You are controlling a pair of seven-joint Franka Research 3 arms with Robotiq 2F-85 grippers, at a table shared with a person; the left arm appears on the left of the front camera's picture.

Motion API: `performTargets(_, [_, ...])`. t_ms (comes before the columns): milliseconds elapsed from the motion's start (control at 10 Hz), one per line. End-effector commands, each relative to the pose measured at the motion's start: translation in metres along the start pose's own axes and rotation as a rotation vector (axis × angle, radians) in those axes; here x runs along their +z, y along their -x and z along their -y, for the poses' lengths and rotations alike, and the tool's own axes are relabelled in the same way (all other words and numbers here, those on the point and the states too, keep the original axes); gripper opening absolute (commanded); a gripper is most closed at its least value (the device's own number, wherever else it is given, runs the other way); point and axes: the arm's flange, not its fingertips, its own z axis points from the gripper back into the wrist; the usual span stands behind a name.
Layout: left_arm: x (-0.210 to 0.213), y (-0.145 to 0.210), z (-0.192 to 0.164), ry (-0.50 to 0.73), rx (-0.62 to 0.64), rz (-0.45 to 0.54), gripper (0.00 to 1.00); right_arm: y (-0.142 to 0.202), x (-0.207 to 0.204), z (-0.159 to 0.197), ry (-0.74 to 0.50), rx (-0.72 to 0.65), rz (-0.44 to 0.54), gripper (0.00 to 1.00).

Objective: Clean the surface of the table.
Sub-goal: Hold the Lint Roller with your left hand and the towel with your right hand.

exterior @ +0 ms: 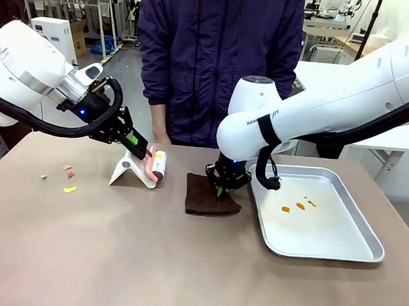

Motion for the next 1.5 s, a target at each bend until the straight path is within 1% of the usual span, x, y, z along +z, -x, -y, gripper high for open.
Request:
performTargets(0, [0.002,-0.001,0.003,-0.01,-0.008,0.005,0.0,0.0,-0.008,0.008,-0.002,0.017,-0.028,0.0])
performTargets(200, [0.01,0.002,0.004,0.009,-0.002,0.036,0.0,0.004,0.006,0.02,-0.072,0.024,-0.015,0.0])
performTargets(300, [0.028,0.012,0.003,0.076,-0.016,0.06,0.0,0.01,0.02,0.036,-0.157,0.016,0.002,0.0])
performTargets(400, [0.043,0.023,0.003,0.136,-0.049,0.053,0.0,0.018,0.034,0.053,-0.283,0.035,-0.01,0.0])
performTargets(600, [0.064,0.041,0.004,0.227,-0.098,0.053,0.0,0.038,0.061,0.086,-0.573,0.098,-0.029,0.0])
performTargets(700, [0.074,0.049,0.002,0.264,-0.099,0.044,0.0,0.051,0.073,0.1,-0.694,0.108,-0.022,0.0])
performTargets(800, [0.092,0.056,-0.003,0.298,-0.059,0.031,0.0,0.065,0.087,0.117,-0.852,0.116,-0.028,0.0])
performTargets(900, [0.11,0.061,-0.011,0.329,-0.037,0.064,0.0,0.078,0.096,0.13,-0.945,0.148,-0.043,0.0])
performTargets(1100, [0.143,0.078,-0.026,0.413,-0.017,0.026,0.0,0.105,0.114,0.159,-1.078,0.18,-0.007,0.0])
performTargets(1200, [0.16,0.087,-0.037,0.468,-0.024,-0.022,0.0,0.113,0.124,0.181,-1.152,0.129,0.026,0.0])
performTargets(1300, [0.181,0.095,-0.052,0.487,-0.015,-0.065,0.0,0.123,0.139,0.215,-1.208,0.08,0.078,0.0])
performTargets(1400, [0.194,0.096,-0.06,0.522,0.004,-0.069,0.0,0.13,0.151,0.238,-1.26,0.076,0.082,0.0])
